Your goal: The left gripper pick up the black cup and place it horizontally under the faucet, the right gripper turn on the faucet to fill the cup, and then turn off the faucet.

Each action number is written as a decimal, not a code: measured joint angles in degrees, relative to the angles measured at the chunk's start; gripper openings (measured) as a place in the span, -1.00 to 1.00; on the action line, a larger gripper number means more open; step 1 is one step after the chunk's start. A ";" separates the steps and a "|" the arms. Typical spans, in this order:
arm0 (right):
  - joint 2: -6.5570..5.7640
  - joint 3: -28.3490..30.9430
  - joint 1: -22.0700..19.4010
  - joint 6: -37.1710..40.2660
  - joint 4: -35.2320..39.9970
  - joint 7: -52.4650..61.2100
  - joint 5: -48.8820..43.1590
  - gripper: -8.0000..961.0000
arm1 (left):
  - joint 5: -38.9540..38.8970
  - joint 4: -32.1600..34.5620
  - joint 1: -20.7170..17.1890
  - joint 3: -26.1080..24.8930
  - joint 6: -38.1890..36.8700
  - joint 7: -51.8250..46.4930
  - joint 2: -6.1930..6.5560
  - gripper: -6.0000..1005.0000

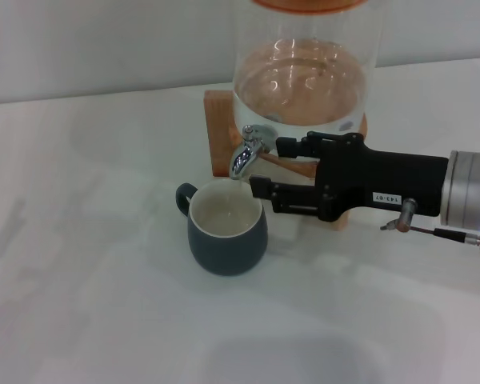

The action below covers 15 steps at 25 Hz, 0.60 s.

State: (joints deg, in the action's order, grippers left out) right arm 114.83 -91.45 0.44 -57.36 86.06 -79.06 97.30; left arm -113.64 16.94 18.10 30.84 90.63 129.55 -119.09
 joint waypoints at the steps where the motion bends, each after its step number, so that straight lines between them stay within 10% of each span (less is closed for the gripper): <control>1: 0.02 0.30 0.00 -0.97 -0.10 -0.20 0.43 0.56 | 0.00 0.00 0.05 -0.02 -0.09 0.00 0.00 0.78; 15: 0.00 11.93 -0.50 -12.86 -2.39 -1.78 3.86 0.56 | 0.00 -0.04 0.40 0.04 -0.46 0.00 0.00 0.78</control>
State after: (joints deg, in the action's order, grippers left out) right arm 114.83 -79.52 -0.06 -70.22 83.67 -80.84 101.16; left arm -113.64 16.90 18.49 30.88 90.17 129.55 -119.09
